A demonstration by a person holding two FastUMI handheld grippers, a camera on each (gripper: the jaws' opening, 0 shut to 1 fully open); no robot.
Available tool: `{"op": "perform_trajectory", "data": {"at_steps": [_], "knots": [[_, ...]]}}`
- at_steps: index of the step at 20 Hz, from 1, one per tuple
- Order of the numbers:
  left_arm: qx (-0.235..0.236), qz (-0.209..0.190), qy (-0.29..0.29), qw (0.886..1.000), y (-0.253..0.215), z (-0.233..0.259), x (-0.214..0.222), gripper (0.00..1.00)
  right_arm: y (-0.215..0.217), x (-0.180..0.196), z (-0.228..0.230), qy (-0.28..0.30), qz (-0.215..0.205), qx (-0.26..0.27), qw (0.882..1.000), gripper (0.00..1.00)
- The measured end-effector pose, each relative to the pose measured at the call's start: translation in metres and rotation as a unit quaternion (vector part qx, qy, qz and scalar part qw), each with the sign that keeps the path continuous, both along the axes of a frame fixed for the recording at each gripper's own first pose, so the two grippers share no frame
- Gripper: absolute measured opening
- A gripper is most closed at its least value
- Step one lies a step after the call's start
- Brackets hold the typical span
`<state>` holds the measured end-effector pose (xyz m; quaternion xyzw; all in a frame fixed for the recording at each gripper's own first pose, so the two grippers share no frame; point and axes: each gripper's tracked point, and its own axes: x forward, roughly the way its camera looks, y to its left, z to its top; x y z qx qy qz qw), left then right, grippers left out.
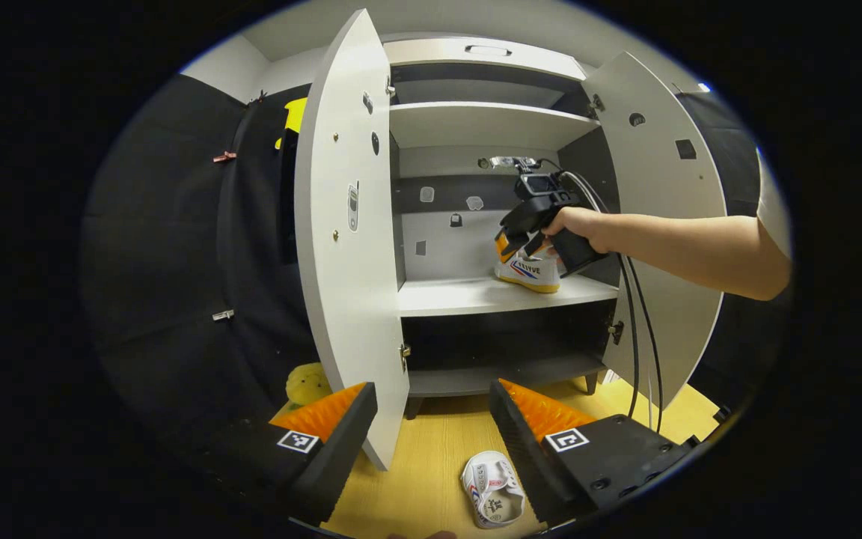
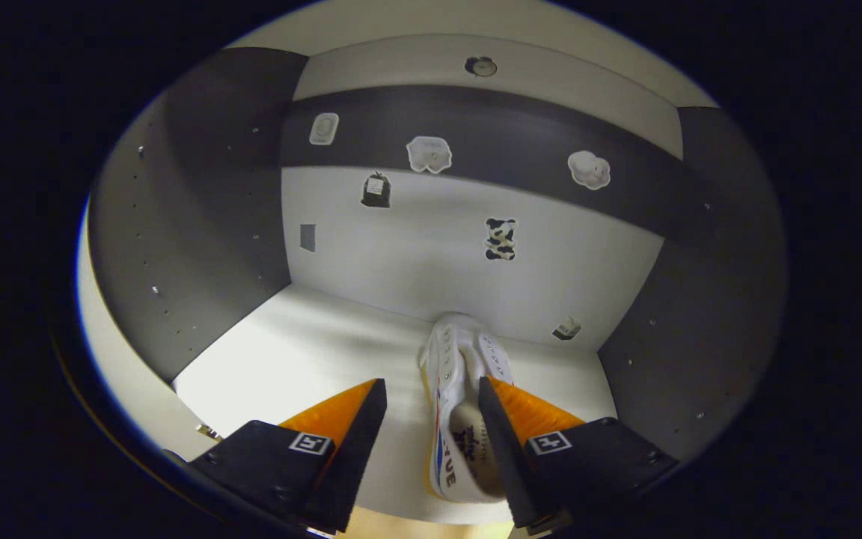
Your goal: Grab one shoe with the right hand and put it into the shoe cabinet, grab the other shoe with the left hand and put it into the shoe cabinet; then close the right door with the right hand and the left door with the left hand.
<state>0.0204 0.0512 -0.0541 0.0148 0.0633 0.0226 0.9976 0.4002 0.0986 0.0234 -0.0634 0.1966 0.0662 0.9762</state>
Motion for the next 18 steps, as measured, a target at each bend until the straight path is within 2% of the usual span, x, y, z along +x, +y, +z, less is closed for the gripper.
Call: {"op": "perform_trajectory", "data": {"at_steps": [3, 7, 11, 14, 18], "knots": [[-0.010, -0.008, 0.010, 1.000, 0.004, -0.016, -0.006, 0.94, 0.002, -0.044, 0.014, -0.034, 0.002, 0.014, 0.999, 0.98], [-0.009, -0.027, 0.041, 0.999, 0.012, -0.054, -0.014, 0.94, -0.003, -0.118, 0.016, -0.073, -0.008, 0.034, 0.997, 0.98], [-0.002, -0.069, 0.086, 0.994, 0.006, -0.107, -0.023, 0.94, -0.014, -0.193, -0.003, -0.097, -0.021, 0.068, 0.993, 0.98], [-0.014, -0.098, 0.133, 0.986, -0.004, -0.156, -0.028, 0.94, -0.036, -0.244, -0.030, -0.107, -0.042, 0.069, 0.991, 0.98], [-0.020, -0.134, 0.192, 0.972, -0.021, -0.212, -0.026, 0.94, -0.060, -0.306, -0.081, -0.082, -0.079, 0.083, 0.990, 0.98]]}}
